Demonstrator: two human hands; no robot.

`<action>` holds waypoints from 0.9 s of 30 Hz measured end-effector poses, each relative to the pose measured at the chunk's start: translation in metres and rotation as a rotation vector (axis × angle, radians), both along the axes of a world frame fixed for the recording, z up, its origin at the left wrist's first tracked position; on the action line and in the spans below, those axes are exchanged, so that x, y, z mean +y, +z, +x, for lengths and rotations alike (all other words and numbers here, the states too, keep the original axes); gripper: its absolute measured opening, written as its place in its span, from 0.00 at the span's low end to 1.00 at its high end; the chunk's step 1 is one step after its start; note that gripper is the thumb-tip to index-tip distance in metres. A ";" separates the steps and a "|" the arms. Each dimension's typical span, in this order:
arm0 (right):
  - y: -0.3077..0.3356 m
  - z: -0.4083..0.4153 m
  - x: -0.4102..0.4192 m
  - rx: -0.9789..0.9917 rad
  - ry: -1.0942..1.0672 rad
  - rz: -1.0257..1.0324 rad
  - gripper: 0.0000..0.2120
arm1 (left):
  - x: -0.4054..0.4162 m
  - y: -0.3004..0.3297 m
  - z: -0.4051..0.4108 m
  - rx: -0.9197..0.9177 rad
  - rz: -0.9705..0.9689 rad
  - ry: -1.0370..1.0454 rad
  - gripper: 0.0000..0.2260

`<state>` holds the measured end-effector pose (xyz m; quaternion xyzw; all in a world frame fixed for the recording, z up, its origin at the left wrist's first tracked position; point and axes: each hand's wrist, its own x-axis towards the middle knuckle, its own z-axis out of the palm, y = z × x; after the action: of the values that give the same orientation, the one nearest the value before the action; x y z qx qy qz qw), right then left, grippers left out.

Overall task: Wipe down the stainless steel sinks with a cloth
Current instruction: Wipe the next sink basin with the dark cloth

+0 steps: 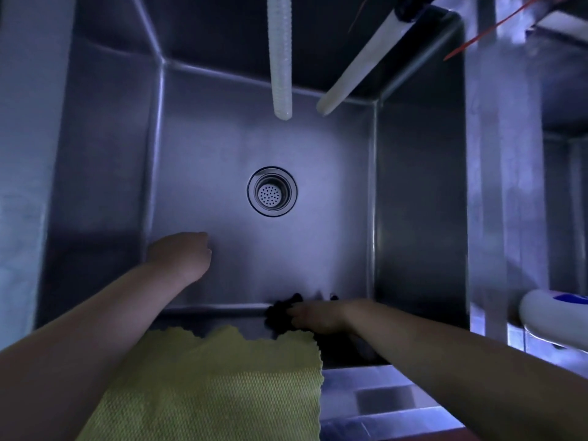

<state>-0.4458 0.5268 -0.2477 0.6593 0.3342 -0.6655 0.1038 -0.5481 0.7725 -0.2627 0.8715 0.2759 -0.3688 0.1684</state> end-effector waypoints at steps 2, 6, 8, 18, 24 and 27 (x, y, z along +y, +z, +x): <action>-0.007 -0.003 0.004 0.019 0.055 0.043 0.21 | -0.007 -0.003 0.002 -0.011 -0.012 -0.012 0.14; -0.002 0.013 -0.008 -0.072 0.116 -0.004 0.20 | -0.017 -0.006 0.007 -0.020 -0.045 -0.031 0.14; 0.002 0.025 -0.022 -0.142 0.087 -0.083 0.19 | -0.021 -0.006 0.010 -0.021 -0.057 -0.055 0.15; -0.006 0.064 -0.053 -0.421 0.571 -0.135 0.16 | -0.040 -0.010 0.029 -0.113 -0.028 -0.159 0.11; -0.024 0.127 -0.028 -0.691 0.496 0.050 0.16 | -0.043 -0.013 0.028 -0.141 -0.003 -0.191 0.09; -0.026 0.168 0.000 -0.877 0.423 0.136 0.15 | -0.043 -0.018 0.027 -0.138 0.022 -0.212 0.13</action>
<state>-0.2776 0.5267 -0.2734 0.8003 0.4283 -0.2663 0.3242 -0.5214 0.7296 -0.2810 0.9208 0.1739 -0.3208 0.1375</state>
